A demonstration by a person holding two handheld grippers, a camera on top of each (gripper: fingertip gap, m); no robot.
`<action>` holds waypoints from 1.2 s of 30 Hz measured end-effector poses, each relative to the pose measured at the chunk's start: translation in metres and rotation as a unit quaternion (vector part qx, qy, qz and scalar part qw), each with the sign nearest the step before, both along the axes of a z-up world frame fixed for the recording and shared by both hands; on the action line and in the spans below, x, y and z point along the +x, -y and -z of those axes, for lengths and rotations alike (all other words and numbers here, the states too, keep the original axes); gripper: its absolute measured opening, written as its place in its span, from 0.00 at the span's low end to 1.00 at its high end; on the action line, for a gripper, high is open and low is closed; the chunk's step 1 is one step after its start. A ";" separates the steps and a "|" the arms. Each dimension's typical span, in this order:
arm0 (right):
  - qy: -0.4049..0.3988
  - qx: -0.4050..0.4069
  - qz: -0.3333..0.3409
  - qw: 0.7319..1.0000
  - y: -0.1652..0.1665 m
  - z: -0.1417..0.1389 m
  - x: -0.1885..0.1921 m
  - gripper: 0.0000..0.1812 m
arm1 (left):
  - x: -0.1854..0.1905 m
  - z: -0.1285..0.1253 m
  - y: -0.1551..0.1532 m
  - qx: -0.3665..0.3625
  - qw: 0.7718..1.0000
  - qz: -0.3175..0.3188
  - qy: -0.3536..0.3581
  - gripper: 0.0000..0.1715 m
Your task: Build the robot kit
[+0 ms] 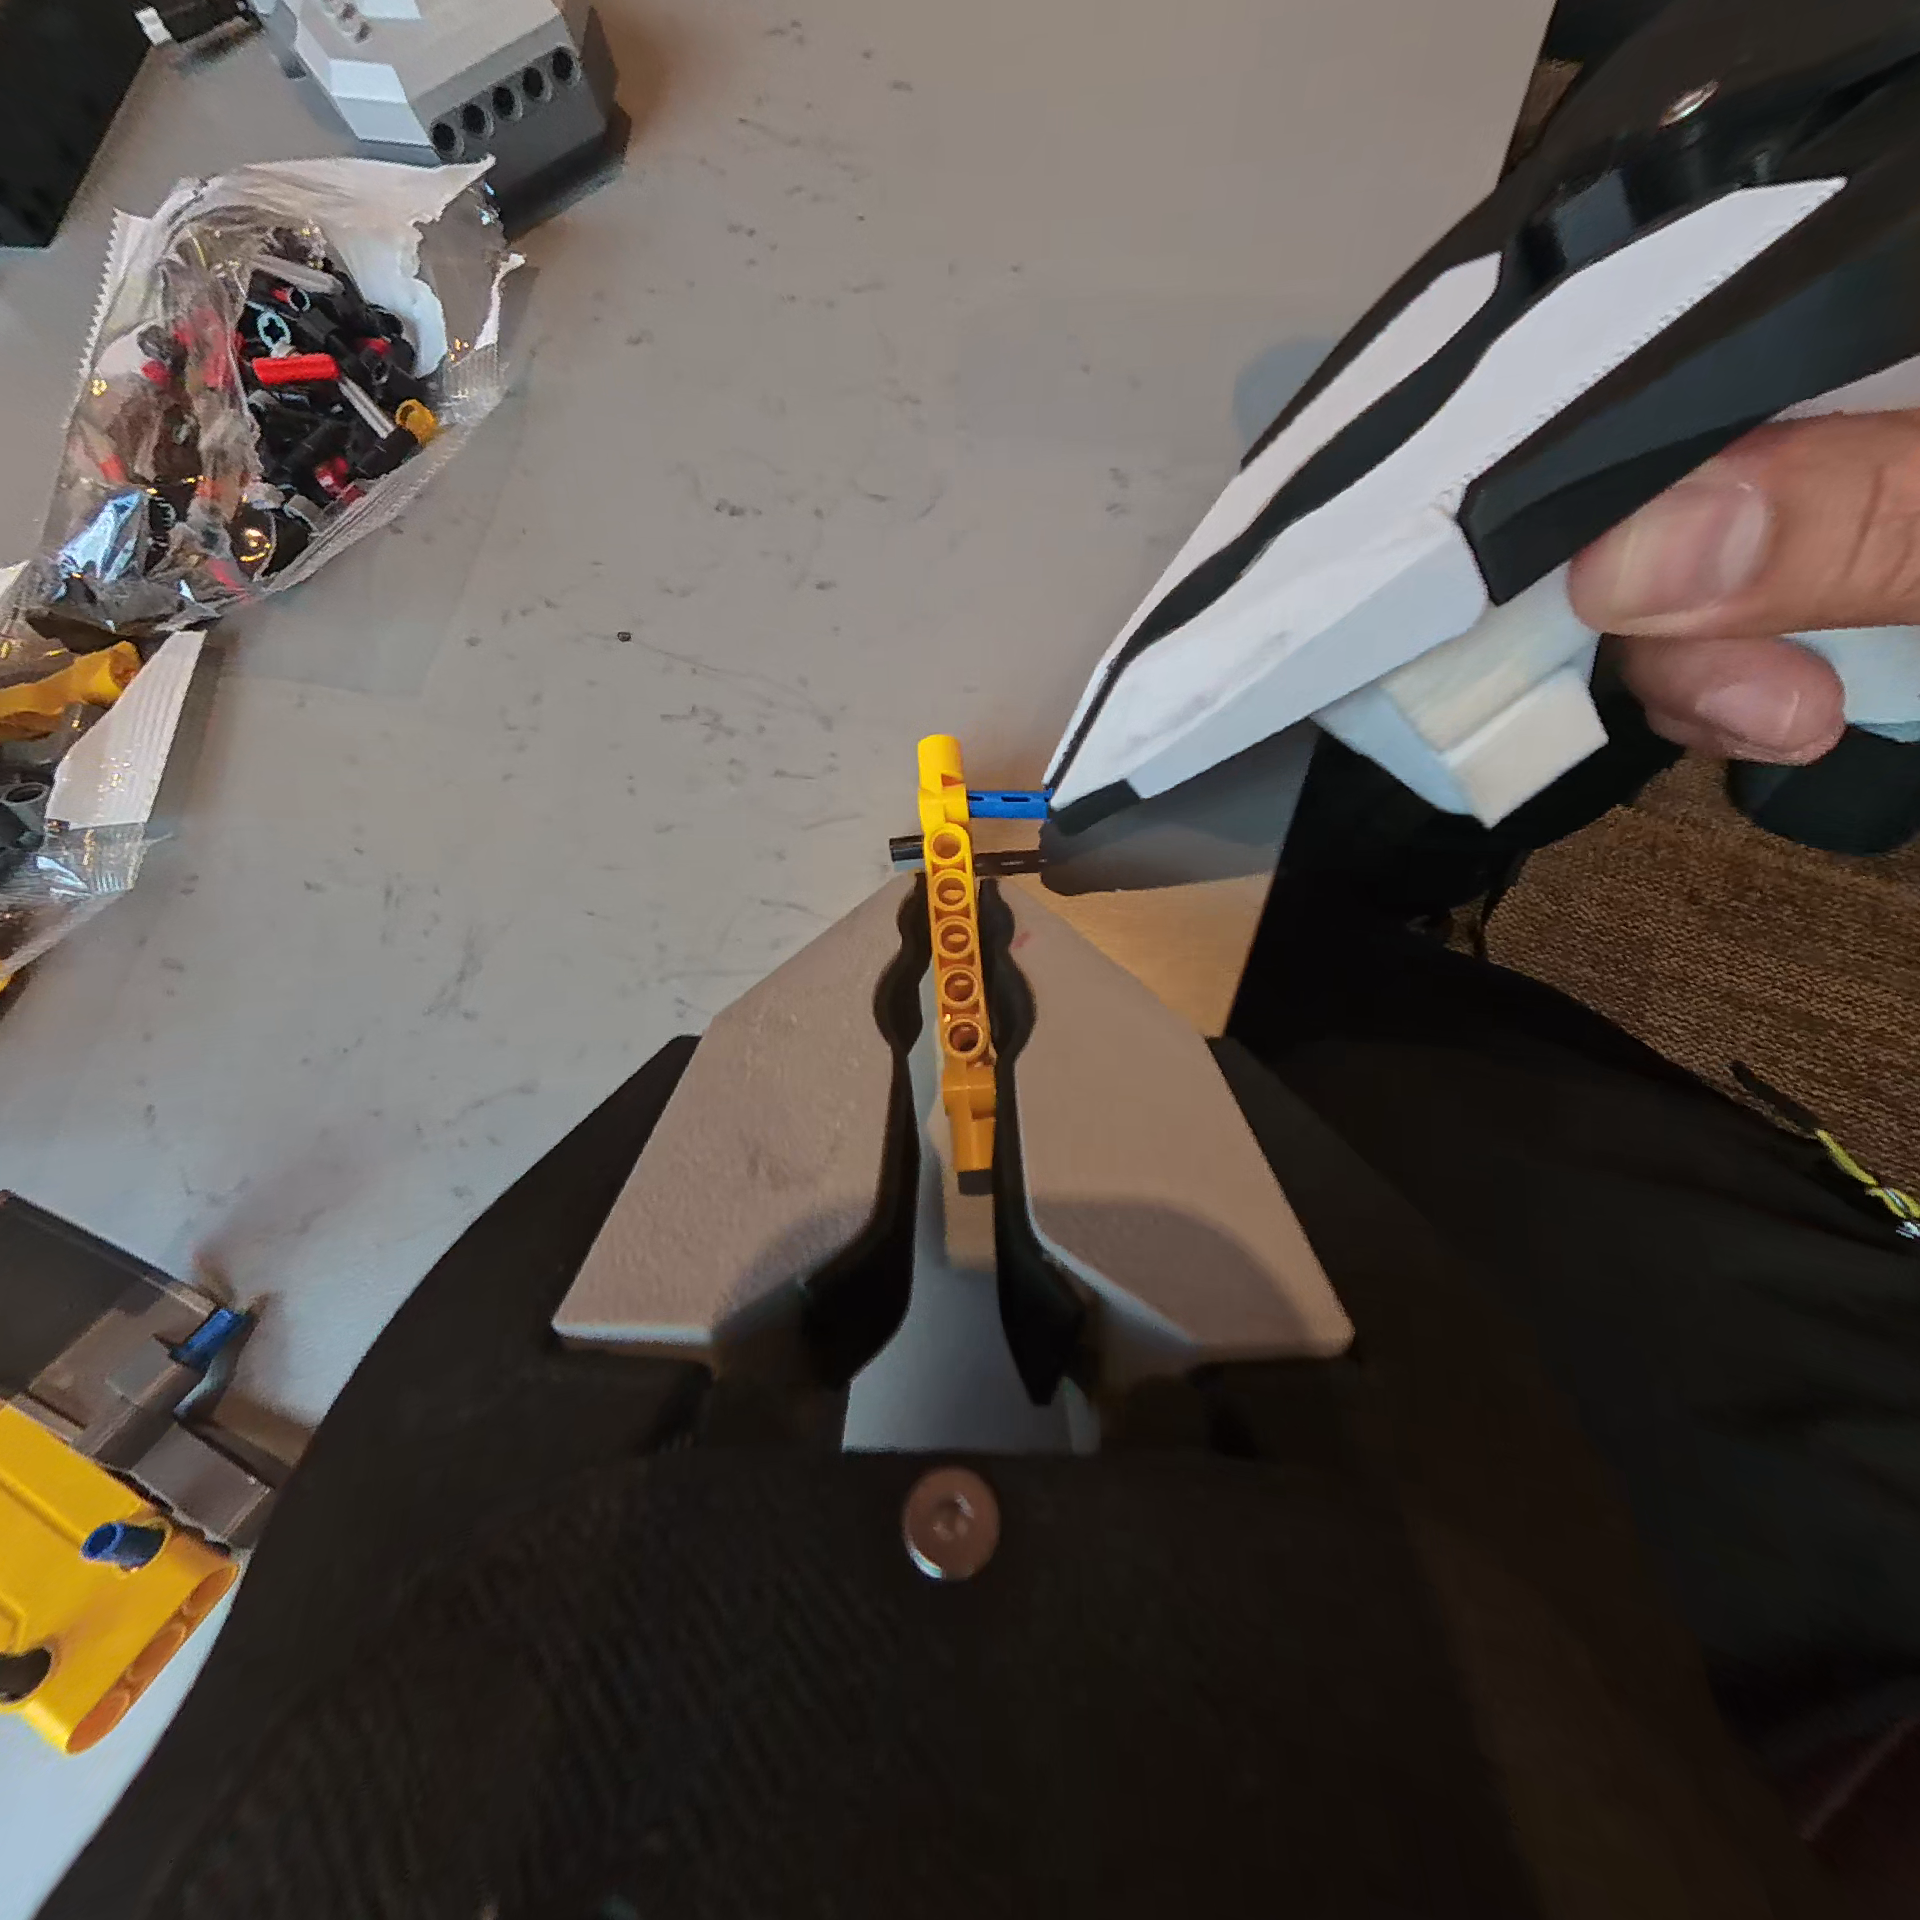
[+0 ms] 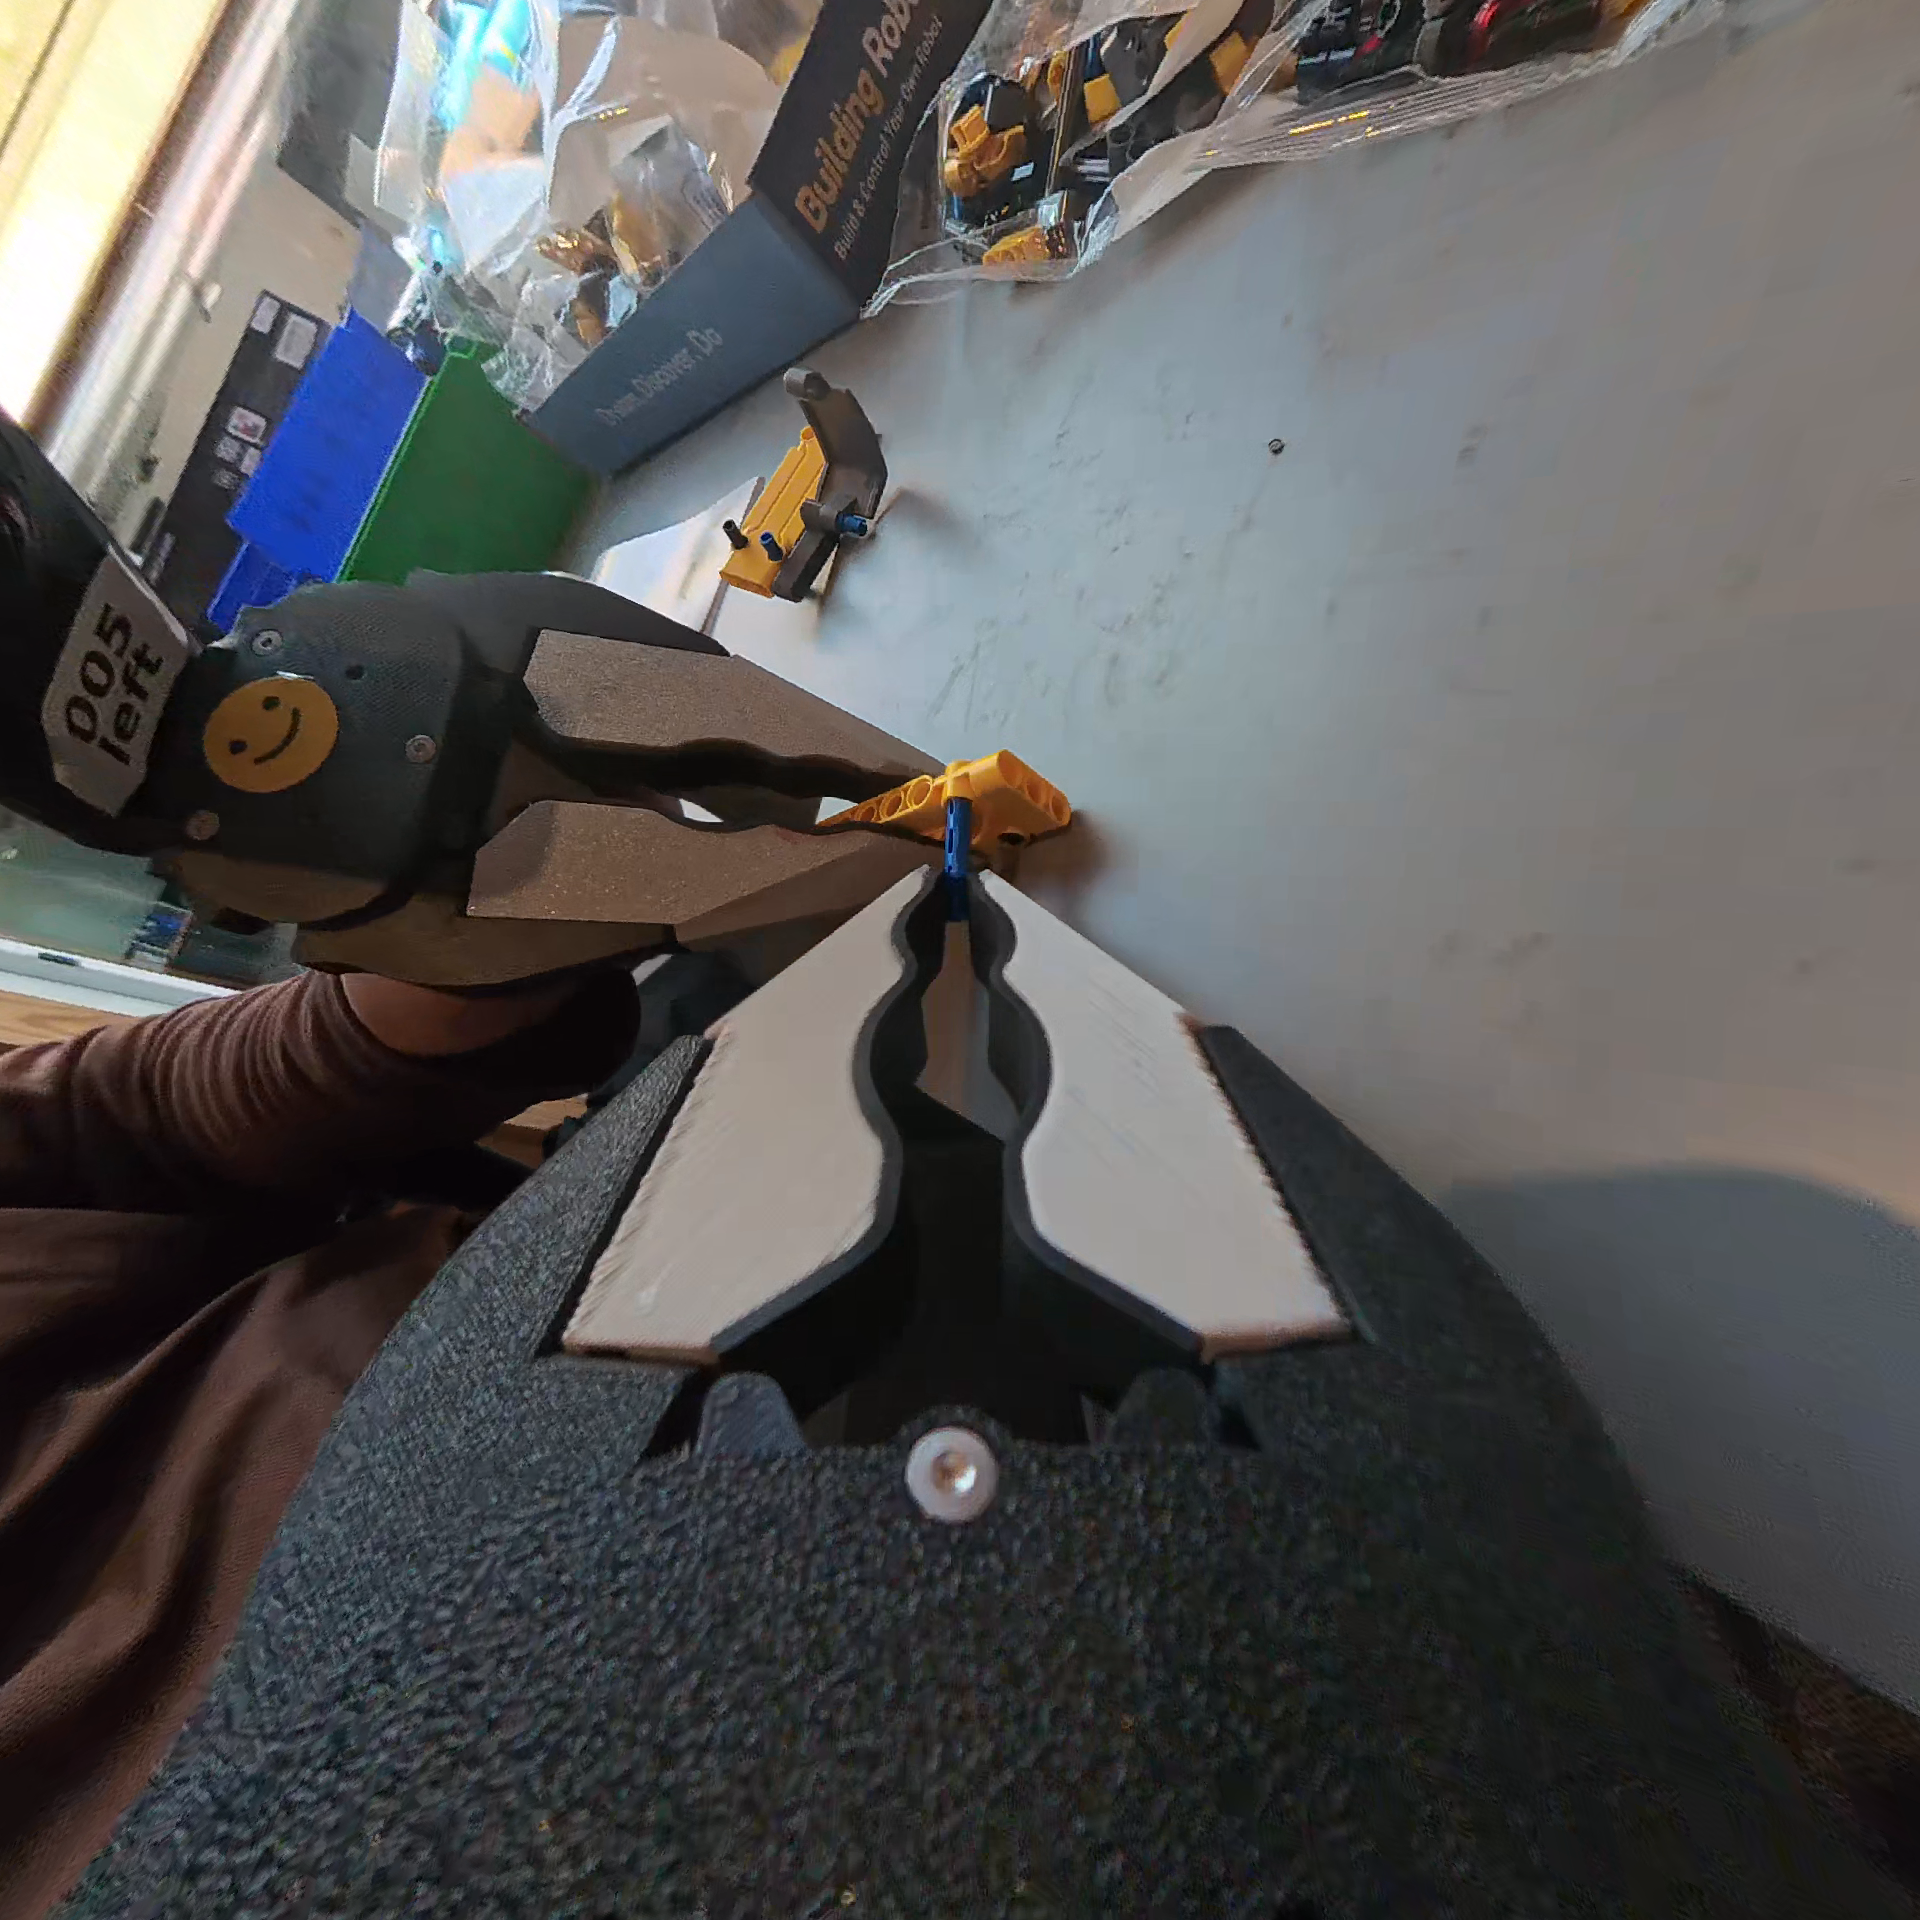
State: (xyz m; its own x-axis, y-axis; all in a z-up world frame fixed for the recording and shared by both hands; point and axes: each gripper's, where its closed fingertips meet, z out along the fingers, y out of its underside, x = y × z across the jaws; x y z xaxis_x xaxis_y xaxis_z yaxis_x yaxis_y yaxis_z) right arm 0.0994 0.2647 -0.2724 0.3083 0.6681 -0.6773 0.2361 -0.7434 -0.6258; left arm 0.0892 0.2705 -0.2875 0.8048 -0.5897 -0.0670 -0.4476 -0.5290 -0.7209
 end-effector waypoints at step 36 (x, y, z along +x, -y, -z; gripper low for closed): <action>0.160 0.179 -0.010 0.971 0.020 0.006 0.039 0.05 | -0.028 -0.002 -0.006 0.021 0.998 0.034 -0.045 0.15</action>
